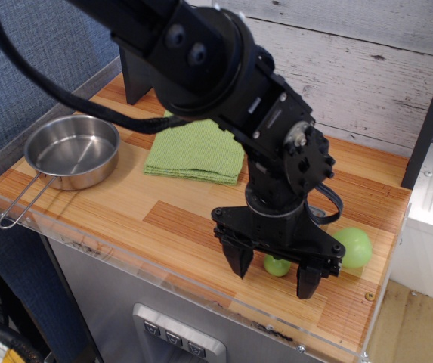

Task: Move the spatula onto the green cloth.

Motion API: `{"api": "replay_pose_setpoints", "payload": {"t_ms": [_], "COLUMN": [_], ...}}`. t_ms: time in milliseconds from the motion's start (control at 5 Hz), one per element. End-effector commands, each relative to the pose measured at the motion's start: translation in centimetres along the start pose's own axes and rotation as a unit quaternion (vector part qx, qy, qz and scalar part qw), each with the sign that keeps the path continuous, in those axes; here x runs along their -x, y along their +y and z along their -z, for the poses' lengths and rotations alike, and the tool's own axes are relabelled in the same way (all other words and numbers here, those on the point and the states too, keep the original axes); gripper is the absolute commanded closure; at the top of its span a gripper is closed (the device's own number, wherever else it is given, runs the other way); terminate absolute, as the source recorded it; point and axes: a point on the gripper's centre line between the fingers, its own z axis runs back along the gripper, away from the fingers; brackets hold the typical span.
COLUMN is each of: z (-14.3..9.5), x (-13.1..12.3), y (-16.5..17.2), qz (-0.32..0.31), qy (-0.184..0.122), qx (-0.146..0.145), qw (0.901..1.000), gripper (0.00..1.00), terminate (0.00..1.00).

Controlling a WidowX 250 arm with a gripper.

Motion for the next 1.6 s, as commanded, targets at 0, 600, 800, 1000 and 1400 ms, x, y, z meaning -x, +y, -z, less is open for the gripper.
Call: {"api": "replay_pose_setpoints", "payload": {"t_ms": [0,600,800,1000,1400], "z": [-0.4,-1.6,-3.5,-7.0,-11.4], "x": [-1.0,-0.8,-1.6,-2.8,-4.9], "y": [2.2,3.0,3.4,3.9,7.1], "qz": [-0.029,-0.049,-0.065,-0.089,-0.148], "qy": [-0.029,-0.046,-0.065,-0.095,-0.125], "qx": [-0.009,-0.009,-0.003,0.014,0.026], "qw": [0.9991,0.9977,0.9958,0.9914,0.9807], "gripper": [1.0,1.0,1.0,1.0,1.0], "terminate": [0.0,0.0,0.0,0.0,0.0]}}
